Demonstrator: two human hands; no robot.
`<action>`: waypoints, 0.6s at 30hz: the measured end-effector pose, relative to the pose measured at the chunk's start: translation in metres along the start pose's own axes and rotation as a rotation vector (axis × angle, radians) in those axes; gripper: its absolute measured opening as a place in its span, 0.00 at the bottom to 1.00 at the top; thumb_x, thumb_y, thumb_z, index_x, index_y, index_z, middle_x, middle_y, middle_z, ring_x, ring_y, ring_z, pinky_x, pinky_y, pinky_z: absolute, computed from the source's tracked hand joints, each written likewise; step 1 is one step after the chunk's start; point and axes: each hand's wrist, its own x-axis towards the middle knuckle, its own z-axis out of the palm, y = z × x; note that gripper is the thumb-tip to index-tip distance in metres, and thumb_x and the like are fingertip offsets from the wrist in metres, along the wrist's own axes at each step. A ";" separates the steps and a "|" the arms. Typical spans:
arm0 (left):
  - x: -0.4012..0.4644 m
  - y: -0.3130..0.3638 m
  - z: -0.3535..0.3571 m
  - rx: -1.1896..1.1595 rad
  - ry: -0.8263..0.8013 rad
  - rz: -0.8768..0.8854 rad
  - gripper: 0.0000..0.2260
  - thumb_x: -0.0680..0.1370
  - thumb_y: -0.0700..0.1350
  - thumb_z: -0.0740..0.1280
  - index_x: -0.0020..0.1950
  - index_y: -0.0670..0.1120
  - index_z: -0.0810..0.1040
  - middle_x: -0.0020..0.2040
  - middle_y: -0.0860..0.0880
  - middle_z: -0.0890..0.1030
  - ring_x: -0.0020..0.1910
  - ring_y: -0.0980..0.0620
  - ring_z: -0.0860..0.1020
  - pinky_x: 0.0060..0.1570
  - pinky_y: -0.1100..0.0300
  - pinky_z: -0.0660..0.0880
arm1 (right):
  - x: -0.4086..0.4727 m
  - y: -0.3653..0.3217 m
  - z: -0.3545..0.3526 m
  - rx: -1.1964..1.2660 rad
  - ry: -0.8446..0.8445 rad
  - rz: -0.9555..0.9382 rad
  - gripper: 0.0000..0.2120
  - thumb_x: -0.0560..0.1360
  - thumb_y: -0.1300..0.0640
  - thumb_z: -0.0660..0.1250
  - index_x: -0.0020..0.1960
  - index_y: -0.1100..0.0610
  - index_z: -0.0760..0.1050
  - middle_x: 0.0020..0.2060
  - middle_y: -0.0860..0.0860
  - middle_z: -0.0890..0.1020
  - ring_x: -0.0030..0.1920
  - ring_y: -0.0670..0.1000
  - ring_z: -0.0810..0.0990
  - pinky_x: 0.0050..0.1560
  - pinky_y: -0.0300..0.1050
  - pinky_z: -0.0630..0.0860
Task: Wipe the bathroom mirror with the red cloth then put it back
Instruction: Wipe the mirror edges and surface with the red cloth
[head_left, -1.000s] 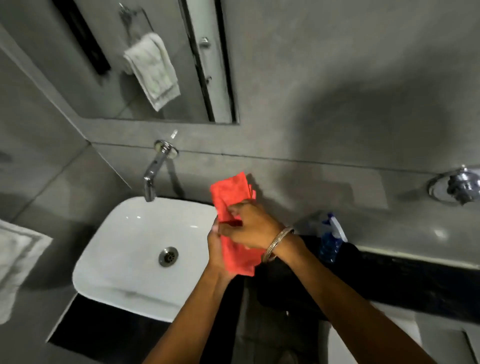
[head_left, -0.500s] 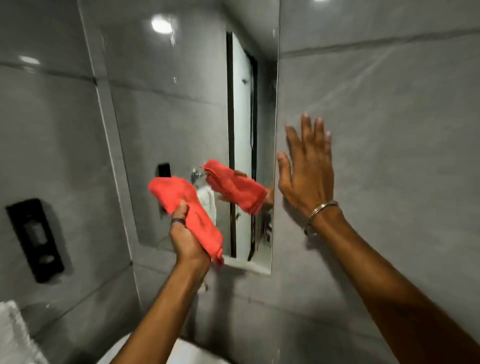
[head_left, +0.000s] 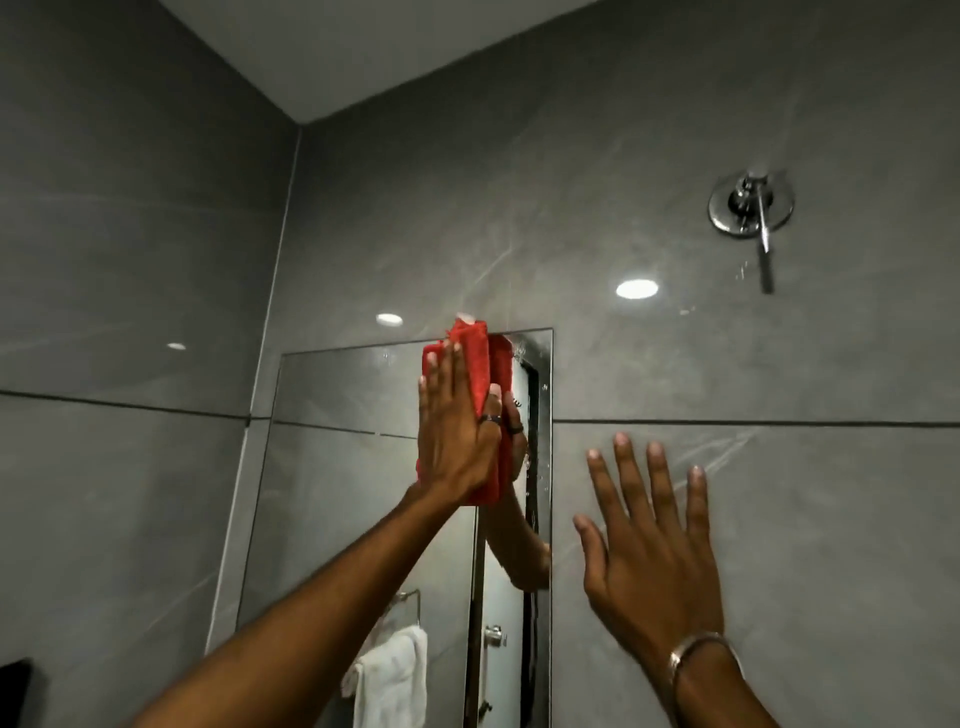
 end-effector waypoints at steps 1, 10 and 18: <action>0.010 0.002 0.003 0.054 -0.007 0.024 0.35 0.81 0.60 0.47 0.84 0.47 0.40 0.85 0.49 0.39 0.84 0.51 0.37 0.82 0.47 0.38 | 0.003 0.001 -0.001 0.003 -0.003 -0.020 0.35 0.81 0.39 0.51 0.85 0.51 0.54 0.86 0.54 0.53 0.85 0.60 0.51 0.83 0.67 0.47; 0.014 0.014 0.020 0.204 -0.029 0.213 0.32 0.83 0.61 0.40 0.84 0.47 0.39 0.84 0.48 0.36 0.83 0.49 0.35 0.82 0.43 0.38 | 0.083 0.016 -0.013 -0.006 0.044 -0.008 0.32 0.84 0.42 0.49 0.85 0.51 0.50 0.86 0.53 0.50 0.86 0.58 0.47 0.84 0.64 0.45; 0.018 0.027 0.028 0.261 -0.082 0.415 0.29 0.85 0.56 0.46 0.84 0.49 0.43 0.85 0.48 0.39 0.84 0.48 0.37 0.82 0.40 0.42 | 0.080 0.018 -0.006 -0.061 0.060 -0.009 0.32 0.84 0.41 0.44 0.86 0.51 0.46 0.86 0.53 0.47 0.86 0.57 0.45 0.84 0.63 0.43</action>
